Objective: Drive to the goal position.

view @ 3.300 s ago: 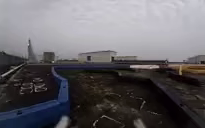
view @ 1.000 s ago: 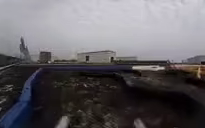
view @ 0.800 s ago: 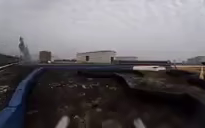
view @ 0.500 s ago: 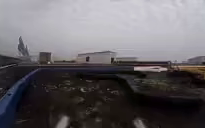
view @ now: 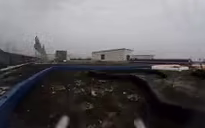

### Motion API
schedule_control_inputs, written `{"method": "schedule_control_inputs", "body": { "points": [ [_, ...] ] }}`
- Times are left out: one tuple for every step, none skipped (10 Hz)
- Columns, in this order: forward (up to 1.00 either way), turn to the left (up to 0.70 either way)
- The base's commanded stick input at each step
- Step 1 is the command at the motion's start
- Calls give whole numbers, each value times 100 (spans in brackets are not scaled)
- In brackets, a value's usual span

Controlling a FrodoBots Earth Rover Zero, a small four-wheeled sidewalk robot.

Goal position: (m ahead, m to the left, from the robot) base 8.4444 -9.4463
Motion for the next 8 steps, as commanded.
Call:
{"method": "schedule_control_inputs", "body": {
  "points": [
    [62, 31],
    [62, 31],
    [62, 0],
    [62, 0],
    [62, 31],
    [62, 31],
    [62, 5],
    [62, 0]
  ]
}}
